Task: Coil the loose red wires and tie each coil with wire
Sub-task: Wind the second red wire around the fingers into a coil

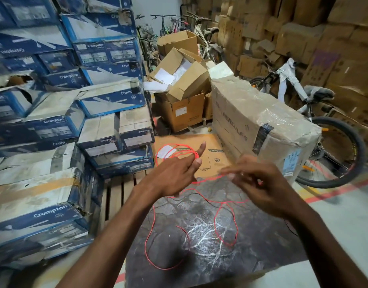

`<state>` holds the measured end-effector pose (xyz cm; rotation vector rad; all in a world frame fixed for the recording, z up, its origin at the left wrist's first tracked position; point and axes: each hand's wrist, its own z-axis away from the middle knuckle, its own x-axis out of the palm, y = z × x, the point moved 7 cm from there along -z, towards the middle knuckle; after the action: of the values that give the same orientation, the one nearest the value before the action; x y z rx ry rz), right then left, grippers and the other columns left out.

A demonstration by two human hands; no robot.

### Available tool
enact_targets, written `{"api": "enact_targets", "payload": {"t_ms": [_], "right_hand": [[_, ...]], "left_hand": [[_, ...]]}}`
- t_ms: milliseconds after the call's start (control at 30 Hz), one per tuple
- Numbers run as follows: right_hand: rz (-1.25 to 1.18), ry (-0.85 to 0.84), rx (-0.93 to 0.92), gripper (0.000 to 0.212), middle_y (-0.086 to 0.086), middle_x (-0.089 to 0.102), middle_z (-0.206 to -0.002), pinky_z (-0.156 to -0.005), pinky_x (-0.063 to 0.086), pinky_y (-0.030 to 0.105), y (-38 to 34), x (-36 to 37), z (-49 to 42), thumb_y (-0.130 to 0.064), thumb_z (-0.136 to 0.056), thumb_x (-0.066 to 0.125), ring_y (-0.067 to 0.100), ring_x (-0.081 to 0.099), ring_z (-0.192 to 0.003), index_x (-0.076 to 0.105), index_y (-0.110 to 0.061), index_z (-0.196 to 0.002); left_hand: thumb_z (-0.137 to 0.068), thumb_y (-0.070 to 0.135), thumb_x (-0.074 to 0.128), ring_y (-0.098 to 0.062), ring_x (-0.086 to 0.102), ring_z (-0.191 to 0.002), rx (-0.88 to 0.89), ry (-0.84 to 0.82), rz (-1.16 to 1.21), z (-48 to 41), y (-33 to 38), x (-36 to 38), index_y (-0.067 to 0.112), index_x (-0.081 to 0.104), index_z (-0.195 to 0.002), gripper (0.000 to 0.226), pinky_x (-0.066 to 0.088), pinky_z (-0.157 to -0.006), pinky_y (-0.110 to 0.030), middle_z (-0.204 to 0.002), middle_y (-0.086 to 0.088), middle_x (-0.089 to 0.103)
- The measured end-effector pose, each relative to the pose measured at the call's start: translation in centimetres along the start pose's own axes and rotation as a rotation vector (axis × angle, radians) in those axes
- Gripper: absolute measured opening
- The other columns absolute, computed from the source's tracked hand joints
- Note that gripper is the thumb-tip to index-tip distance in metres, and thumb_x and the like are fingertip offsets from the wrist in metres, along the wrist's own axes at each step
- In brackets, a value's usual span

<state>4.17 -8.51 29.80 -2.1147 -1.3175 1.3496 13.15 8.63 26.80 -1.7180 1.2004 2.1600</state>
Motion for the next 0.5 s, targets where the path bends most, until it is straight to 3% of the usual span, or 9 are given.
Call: {"api": "enact_targets", "payload": {"t_ms": [33, 133, 233, 300, 400, 500], "right_hand": [[0.015, 0.092, -0.001, 0.018, -0.021, 0.053, -0.08, -0.056, 0.034, 0.022, 0.2, -1.0, -0.6, -0.016, -0.094, 0.07, 0.015, 0.046, -0.06, 0.079, -0.019, -0.11], [0.036, 0.318, 0.039, 0.011, -0.009, 0.067, -0.087, -0.061, 0.036, 0.018, 0.9, -3.2, -2.1, -0.022, -0.088, 0.079, 0.009, 0.051, -0.062, 0.077, -0.019, -0.098], [-0.022, 0.407, 0.094, 0.013, -0.012, 0.068, -0.088, -0.058, 0.033, 0.012, 1.9, -3.4, -3.4, -0.021, -0.084, 0.082, 0.003, 0.043, -0.055, 0.073, -0.026, -0.092], [-0.086, 0.375, 0.095, 0.008, -0.011, 0.068, -0.08, -0.054, 0.033, 0.016, 2.4, -2.0, -4.3, -0.023, -0.089, 0.078, 0.003, 0.043, -0.052, 0.073, -0.029, -0.092], [-0.217, 0.322, 0.13, 0.009, -0.001, 0.067, -0.074, -0.048, 0.037, 0.036, 3.4, 0.9, -5.0, -0.037, -0.098, 0.066, 0.029, 0.052, -0.054, 0.074, -0.033, -0.098], [-0.208, 0.236, 0.198, 0.021, -0.008, 0.058, -0.064, -0.052, 0.035, 0.035, 4.9, 4.0, -4.3, -0.034, -0.102, 0.06, 0.012, 0.047, -0.056, 0.075, -0.022, -0.093]], "left_hand": [[-0.108, 0.051, 0.02, -0.017, 0.071, -0.055, -0.012, -0.076, 0.129, 0.5, 0.7, 0.3, 0.053, 0.004, -0.156, 0.051, 0.047, -0.094, -0.03, -0.101, 0.008, 0.078], [-0.109, 0.046, 0.021, -0.017, 0.061, -0.041, 0.007, -0.298, 0.515, 2.0, 2.7, 1.4, 0.045, 0.018, -0.158, 0.048, 0.053, -0.089, -0.053, -0.09, -0.003, 0.079], [-0.106, 0.047, 0.025, -0.02, 0.051, -0.034, 0.099, -0.585, 1.028, 3.5, 4.4, 2.5, 0.037, 0.032, -0.156, 0.052, 0.057, -0.09, -0.039, -0.078, -0.019, 0.076], [-0.105, 0.045, 0.021, -0.017, 0.045, -0.029, 0.182, -0.714, 1.414, 4.4, 5.7, 2.2, 0.027, 0.028, -0.159, 0.057, 0.052, -0.102, -0.049, -0.073, -0.023, 0.073], [-0.106, 0.044, 0.005, -0.017, 0.026, -0.021, 0.338, -0.681, 1.809, 4.6, 6.3, 0.1, 0.02, 0.017, -0.162, 0.062, 0.049, -0.101, -0.055, -0.079, -0.021, 0.075], [-0.106, 0.052, 0.001, -0.006, 0.028, -0.027, 0.445, -0.653, 2.16, 4.1, 5.2, -2.6, 0.025, 0.009, -0.162, 0.063, 0.044, -0.104, -0.061, -0.101, -0.028, 0.073]]}}
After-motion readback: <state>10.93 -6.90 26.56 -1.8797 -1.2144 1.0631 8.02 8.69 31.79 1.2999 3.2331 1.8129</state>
